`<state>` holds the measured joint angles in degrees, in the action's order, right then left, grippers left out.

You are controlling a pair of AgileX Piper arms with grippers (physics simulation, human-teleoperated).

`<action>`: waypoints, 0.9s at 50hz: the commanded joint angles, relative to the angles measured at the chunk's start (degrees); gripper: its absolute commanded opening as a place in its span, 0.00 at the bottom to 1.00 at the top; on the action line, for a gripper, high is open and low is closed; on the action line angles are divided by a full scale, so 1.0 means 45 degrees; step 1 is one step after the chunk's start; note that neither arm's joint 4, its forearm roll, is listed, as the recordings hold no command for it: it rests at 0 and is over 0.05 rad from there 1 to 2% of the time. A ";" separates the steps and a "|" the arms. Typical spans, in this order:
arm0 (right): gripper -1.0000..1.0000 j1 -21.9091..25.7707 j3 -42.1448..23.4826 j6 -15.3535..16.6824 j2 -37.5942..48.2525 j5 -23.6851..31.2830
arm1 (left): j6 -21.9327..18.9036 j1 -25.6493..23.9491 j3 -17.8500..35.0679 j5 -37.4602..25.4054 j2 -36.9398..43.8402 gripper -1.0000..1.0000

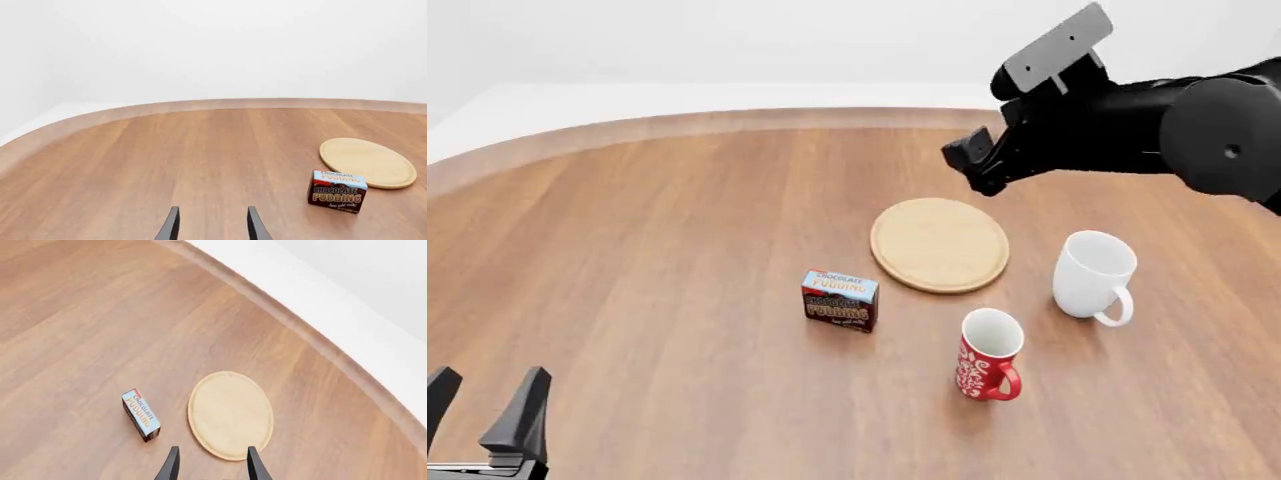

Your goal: Put the chocolate pudding to the left of the plate.

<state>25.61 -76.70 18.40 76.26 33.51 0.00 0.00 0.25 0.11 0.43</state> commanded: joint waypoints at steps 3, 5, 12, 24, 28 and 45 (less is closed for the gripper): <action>1.00 0.1521 -0.1344 -0.0032 0.2217 0.1505 | 0.0000 0.0000 0.0000 0.0000 0.0000 1.00; 1.00 0.1761 -0.1317 -0.0125 0.2435 0.1602 | 0.0000 0.0000 0.0000 0.0000 0.0000 1.00; 1.00 0.1755 -0.1467 -0.0116 0.2909 0.1613 | 0.0000 0.0000 0.0000 0.0000 0.0000 1.00; 1.00 0.1636 -0.1341 -0.0275 0.3542 0.1385 | 0.0000 0.0000 0.0000 0.0000 0.0000 1.00; 1.00 0.1727 -0.1184 -0.0363 0.3713 0.1201 | 0.0000 0.0000 0.0000 0.0000 0.0000 1.00; 1.00 0.1860 -0.2064 -0.0392 0.5302 0.1058 | 0.0000 0.0000 0.0000 0.0000 0.0000 1.00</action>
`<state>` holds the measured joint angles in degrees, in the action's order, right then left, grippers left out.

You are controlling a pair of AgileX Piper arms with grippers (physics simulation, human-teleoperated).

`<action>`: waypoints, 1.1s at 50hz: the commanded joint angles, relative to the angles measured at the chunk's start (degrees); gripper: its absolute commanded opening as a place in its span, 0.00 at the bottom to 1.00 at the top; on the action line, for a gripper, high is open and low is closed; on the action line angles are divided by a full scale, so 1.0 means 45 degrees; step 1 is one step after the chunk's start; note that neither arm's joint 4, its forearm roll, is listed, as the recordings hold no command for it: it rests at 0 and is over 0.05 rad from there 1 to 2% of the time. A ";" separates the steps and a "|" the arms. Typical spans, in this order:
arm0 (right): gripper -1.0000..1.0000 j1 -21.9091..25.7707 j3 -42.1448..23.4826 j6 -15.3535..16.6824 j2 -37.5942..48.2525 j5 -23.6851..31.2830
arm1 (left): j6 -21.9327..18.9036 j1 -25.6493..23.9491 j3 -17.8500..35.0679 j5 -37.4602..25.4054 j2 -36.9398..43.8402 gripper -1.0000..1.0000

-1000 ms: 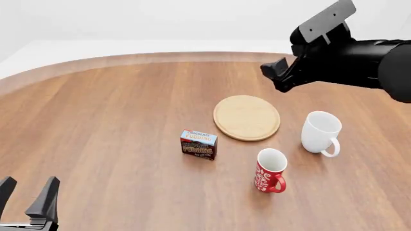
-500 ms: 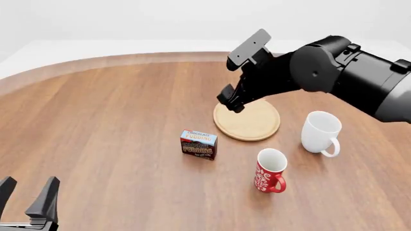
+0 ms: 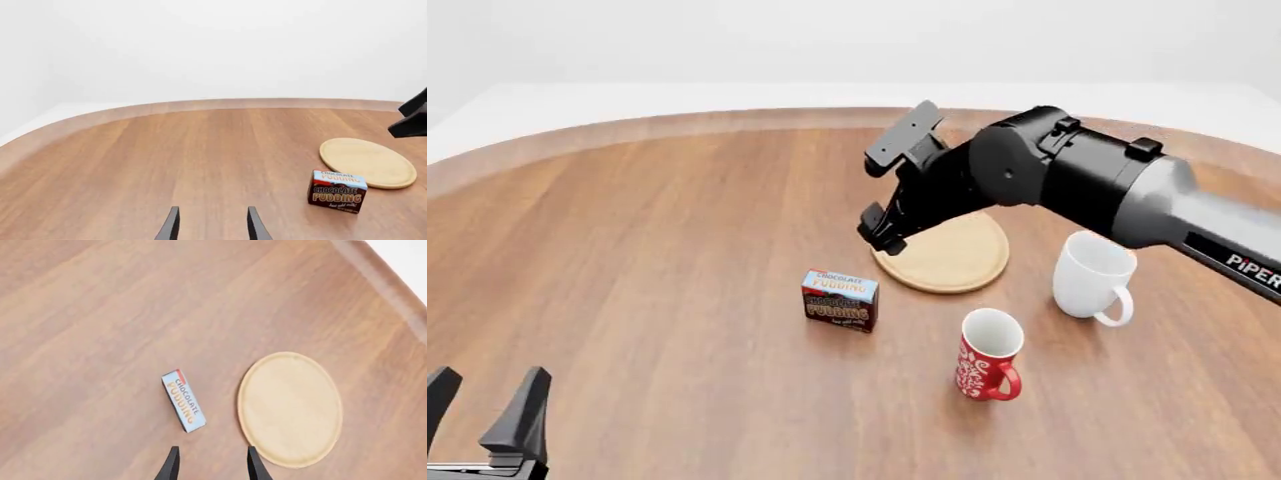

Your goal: Put the chocolate pudding to the left of the plate.

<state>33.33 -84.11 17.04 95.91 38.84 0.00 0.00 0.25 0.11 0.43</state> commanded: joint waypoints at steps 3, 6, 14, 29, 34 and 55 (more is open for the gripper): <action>1.00 0.0181 -0.0627 -0.0110 0.1287 -0.0182 | 0.0000 0.0000 0.0000 0.0000 0.0000 1.00; 1.00 0.0164 -0.0842 -0.0098 0.1594 -0.0214 | 0.0000 0.0000 0.0000 0.0000 0.0000 1.00; 1.00 0.0166 -0.1193 -0.0218 0.2383 -0.0447 | 0.0000 0.0000 0.0000 0.0000 0.0000 1.00; 1.00 0.0472 -0.1015 -0.0514 0.2942 -0.0923 | 0.0000 0.0000 0.0000 0.0000 0.0000 1.00; 1.00 0.0543 -0.0886 -0.0617 0.3080 -0.1097 | 0.0000 0.0000 0.0000 0.0000 0.0000 1.00; 1.00 0.0684 -0.0247 -0.0958 0.3455 -0.1840 | 0.0000 0.0000 0.0000 0.0000 0.0000 1.00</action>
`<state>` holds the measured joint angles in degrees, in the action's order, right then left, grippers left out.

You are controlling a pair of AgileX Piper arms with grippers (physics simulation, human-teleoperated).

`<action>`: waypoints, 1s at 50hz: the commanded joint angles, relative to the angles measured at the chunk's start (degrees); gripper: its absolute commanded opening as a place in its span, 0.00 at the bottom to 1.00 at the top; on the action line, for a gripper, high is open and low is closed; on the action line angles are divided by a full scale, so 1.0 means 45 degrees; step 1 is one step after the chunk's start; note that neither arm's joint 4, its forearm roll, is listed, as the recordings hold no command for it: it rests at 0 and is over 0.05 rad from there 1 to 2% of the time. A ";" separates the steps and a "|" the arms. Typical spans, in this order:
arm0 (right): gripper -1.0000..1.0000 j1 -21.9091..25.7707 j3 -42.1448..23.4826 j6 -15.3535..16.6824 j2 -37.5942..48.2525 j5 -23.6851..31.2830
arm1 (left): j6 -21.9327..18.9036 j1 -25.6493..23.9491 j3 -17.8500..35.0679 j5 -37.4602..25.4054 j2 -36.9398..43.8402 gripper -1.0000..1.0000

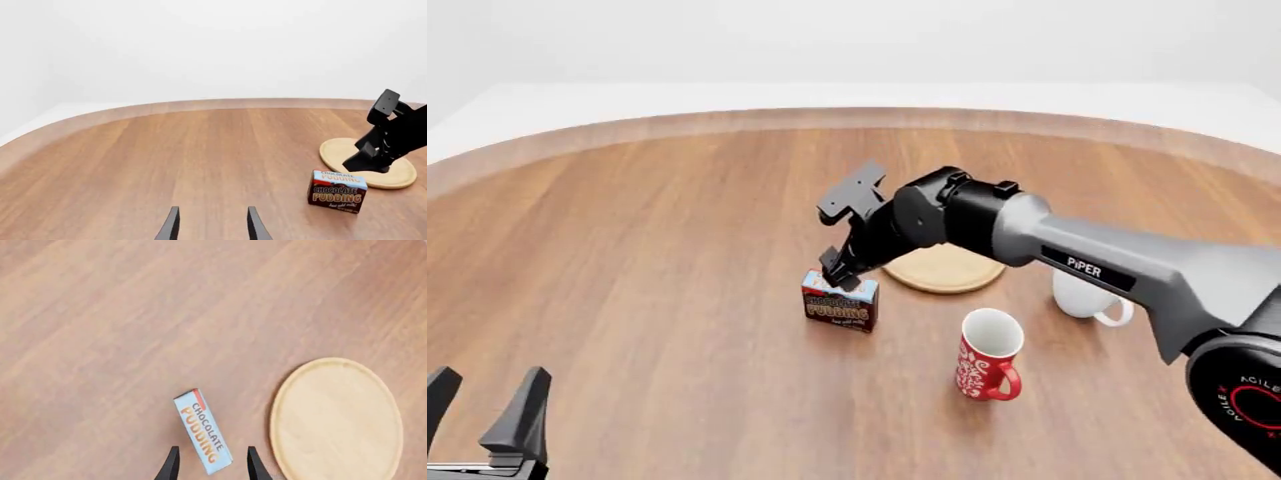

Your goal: Put the chocolate pudding to the left of the plate.

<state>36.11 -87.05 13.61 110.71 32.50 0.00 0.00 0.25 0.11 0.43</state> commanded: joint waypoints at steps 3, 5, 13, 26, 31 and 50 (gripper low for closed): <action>1.00 0.0059 0.0528 -0.0240 0.0224 -0.0539 | 0.0000 0.0000 0.0000 0.0000 0.0000 1.00; 1.00 0.0072 0.0711 -0.0268 0.0279 -0.0631 | 0.0000 0.0000 0.0000 0.0000 0.0000 1.00; 1.00 -0.0048 0.0775 -0.0258 0.0338 -0.0661 | 0.0000 0.0000 0.0000 0.0000 0.0000 1.00; 1.00 -0.0240 0.0792 -0.0273 0.0627 -0.0795 | 0.0000 0.0000 0.0000 0.0000 0.0000 1.00; 1.00 -0.0280 0.0772 -0.0292 0.0876 -0.0913 | 0.0000 0.0000 0.0000 0.0000 0.0000 1.00; 1.00 -0.0265 0.1018 -0.0444 0.1129 -0.1260 | 0.0000 0.0000 0.0000 0.0000 0.0000 1.00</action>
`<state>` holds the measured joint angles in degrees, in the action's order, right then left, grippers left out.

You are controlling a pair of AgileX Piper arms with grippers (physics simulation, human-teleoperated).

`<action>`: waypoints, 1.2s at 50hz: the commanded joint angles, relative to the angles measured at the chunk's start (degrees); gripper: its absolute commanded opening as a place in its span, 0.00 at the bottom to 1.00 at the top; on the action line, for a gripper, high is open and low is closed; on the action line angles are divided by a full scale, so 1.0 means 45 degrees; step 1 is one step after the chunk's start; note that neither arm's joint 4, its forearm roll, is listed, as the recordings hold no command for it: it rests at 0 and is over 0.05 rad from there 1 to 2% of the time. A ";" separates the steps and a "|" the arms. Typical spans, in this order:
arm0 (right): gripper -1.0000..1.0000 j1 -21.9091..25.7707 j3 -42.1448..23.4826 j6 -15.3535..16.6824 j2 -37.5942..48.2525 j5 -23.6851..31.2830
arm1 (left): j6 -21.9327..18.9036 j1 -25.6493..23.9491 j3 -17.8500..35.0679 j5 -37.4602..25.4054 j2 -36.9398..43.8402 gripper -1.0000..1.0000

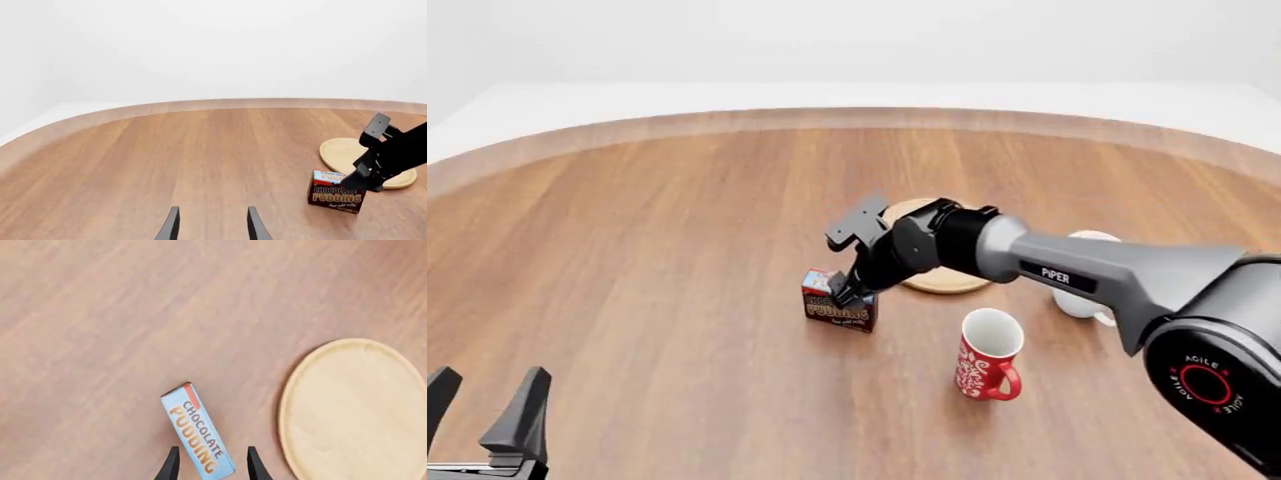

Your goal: Put the chocolate pudding to the left of the plate.

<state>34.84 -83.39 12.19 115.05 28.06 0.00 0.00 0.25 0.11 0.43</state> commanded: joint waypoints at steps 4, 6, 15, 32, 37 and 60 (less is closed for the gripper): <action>1.00 0.0012 0.0176 -0.0105 0.0244 -0.0245 | 0.0000 0.0000 0.0000 0.0000 0.0000 1.00; 1.00 -0.0008 0.0087 -0.0124 0.0287 -0.0242 | 0.0000 0.0000 0.0000 0.0000 0.0000 1.00; 1.00 0.0052 0.0246 -0.0247 0.0313 -0.0382 | 0.0000 0.0000 0.0000 0.0000 0.0000 1.00; 1.00 -0.0080 0.0118 -0.0300 0.0823 -0.0484 | 0.0000 0.0000 0.0000 0.0000 0.0000 1.00; 1.00 -0.0037 0.0136 -0.0328 0.0830 -0.0511 | 0.0000 0.0000 0.0000 0.0000 0.0000 1.00; 0.00 0.0701 0.1503 -0.0888 -0.0517 -0.1312 | 0.0000 0.0000 0.0000 0.0000 0.0000 1.00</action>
<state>36.58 -79.22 9.92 115.65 23.65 0.00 0.00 0.25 0.11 0.43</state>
